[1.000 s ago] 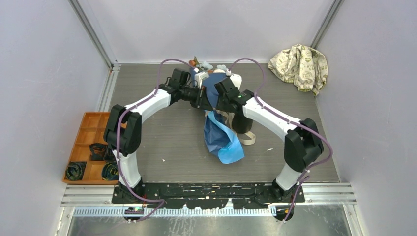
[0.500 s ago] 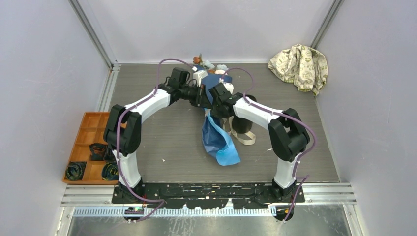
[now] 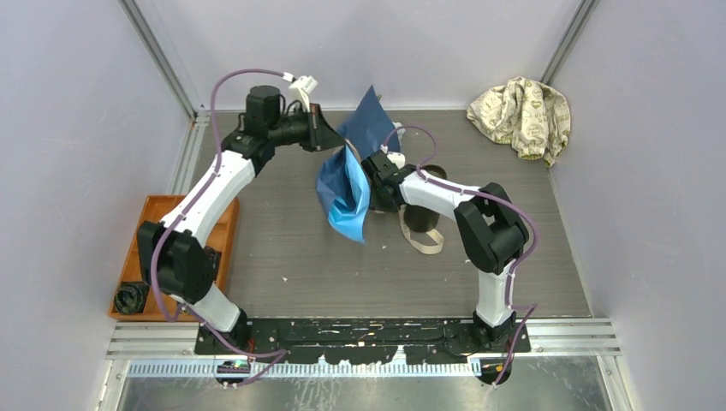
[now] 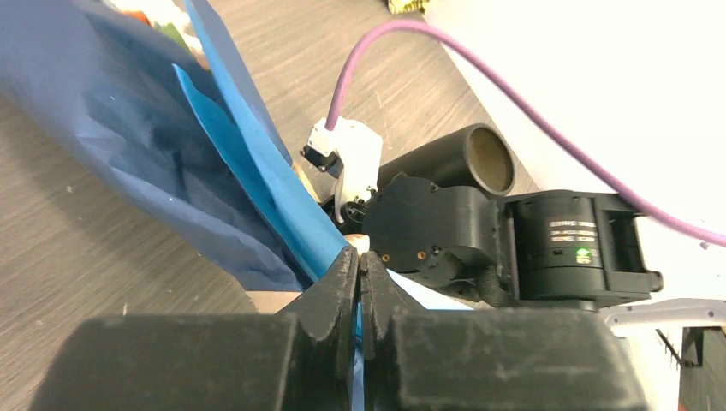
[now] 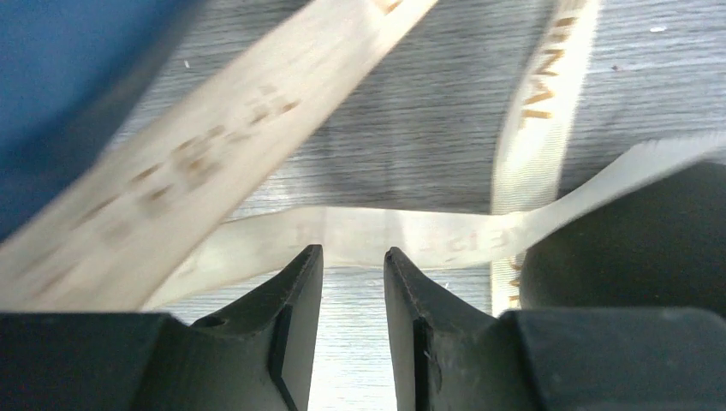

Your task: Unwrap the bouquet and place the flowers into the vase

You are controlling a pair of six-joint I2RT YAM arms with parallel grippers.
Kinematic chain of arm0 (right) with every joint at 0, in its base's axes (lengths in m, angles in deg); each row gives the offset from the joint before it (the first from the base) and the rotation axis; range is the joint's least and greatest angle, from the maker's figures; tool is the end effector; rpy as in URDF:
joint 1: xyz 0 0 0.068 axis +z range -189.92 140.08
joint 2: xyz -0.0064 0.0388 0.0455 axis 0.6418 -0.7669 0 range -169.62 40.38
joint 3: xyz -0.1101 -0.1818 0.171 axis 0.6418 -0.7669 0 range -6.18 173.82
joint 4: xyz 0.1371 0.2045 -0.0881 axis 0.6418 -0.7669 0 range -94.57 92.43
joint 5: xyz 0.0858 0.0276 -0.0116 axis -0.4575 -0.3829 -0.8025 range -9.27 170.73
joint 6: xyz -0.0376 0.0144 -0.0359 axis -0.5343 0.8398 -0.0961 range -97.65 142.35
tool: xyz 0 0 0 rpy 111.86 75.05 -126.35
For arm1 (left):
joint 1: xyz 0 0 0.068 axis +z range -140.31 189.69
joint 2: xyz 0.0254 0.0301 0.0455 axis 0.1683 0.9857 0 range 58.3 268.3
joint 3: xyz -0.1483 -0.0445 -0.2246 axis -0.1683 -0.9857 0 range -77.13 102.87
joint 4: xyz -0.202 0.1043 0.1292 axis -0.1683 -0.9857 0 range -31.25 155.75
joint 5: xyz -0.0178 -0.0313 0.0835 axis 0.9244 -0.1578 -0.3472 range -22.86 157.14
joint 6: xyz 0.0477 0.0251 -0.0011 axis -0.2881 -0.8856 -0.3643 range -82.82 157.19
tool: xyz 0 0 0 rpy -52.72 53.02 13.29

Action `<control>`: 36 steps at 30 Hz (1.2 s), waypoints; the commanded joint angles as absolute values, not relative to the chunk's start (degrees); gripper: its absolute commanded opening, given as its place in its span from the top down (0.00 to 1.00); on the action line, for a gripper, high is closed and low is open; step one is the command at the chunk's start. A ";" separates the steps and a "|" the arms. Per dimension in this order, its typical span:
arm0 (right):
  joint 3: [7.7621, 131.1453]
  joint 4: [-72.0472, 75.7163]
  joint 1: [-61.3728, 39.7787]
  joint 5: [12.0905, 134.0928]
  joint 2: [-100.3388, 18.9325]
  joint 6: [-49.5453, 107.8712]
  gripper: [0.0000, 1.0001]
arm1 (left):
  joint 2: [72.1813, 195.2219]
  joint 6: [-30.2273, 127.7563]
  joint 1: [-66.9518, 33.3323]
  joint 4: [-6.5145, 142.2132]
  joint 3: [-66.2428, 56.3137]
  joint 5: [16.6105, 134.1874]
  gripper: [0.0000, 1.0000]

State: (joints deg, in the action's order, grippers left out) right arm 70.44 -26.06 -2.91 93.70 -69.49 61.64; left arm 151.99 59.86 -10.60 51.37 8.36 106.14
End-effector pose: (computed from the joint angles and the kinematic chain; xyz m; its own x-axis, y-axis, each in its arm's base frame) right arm 0.3233 0.2339 0.1819 -0.8621 0.1228 -0.4917 0.0570 0.9875 0.1469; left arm 0.3505 -0.1533 0.3623 -0.6463 -0.0805 -0.7588 0.6127 0.5381 -0.5789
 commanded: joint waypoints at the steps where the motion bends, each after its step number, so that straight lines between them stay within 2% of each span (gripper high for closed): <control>1: 72.60 -27.10 -3.14 96.53 -69.41 61.11 0.62 | 147.61 62.91 -9.50 52.96 9.62 105.20 0.95; 11: 72.90 -28.85 -3.14 96.92 -64.46 60.25 0.62 | 152.40 64.96 -8.99 55.84 5.85 104.93 0.96; 18: 71.37 -29.45 -3.11 96.74 -55.21 61.07 0.62 | 159.44 67.79 -8.42 59.94 3.42 106.86 0.96; 23: 69.47 -27.46 -2.95 93.46 -49.84 60.70 0.58 | 162.48 69.81 -8.42 63.90 0.92 107.40 0.96; 36: 69.25 -23.04 0.76 89.39 -55.96 59.82 0.54 | 164.00 72.15 -8.42 65.14 4.48 108.76 0.96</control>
